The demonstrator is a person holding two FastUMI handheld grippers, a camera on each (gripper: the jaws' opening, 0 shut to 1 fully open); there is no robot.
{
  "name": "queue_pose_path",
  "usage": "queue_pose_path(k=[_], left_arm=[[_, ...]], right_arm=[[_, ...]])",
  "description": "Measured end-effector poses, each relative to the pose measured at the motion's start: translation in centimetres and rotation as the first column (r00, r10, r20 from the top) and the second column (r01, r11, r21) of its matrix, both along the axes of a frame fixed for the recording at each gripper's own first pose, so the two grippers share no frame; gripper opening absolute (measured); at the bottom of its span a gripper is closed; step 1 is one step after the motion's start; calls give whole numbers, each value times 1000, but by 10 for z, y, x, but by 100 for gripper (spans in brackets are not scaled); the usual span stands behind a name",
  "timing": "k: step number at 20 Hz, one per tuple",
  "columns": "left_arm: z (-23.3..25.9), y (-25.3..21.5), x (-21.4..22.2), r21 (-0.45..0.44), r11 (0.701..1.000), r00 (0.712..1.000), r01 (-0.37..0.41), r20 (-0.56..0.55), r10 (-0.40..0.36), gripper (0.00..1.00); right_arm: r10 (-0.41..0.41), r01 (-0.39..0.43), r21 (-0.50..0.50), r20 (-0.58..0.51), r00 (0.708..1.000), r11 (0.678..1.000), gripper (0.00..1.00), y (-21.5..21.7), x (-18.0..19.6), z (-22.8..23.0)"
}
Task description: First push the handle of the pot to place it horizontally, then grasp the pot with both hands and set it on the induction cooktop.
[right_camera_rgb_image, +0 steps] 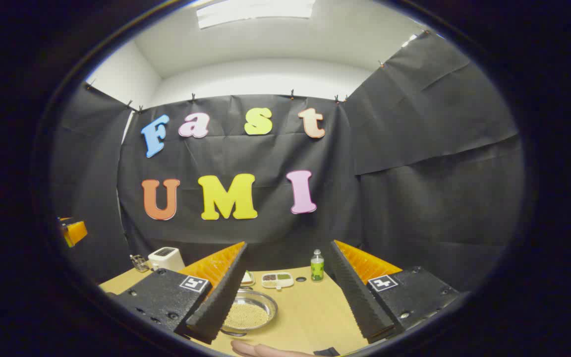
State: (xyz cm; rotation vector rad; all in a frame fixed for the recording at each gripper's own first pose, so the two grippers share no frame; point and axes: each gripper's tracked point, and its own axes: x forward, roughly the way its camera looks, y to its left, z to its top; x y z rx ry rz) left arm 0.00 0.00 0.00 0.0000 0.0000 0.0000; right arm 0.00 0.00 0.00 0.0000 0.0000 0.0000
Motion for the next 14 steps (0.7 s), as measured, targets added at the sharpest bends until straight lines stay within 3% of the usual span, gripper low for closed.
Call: queue_pose_path(k=[7, 14], left_arm=[[1, -15, 3, 8, 1000, 1000, 23, -5, -23, 95], [-5, -18, 2, 15, 999, 999, 33, -16, -32, 95]], right_arm=[[0, 0, -1, -2, 1000, 1000, 98, 1, 5, -1], [50, -49, 26, -32, 998, 998, 98, 18, 20, -13]])
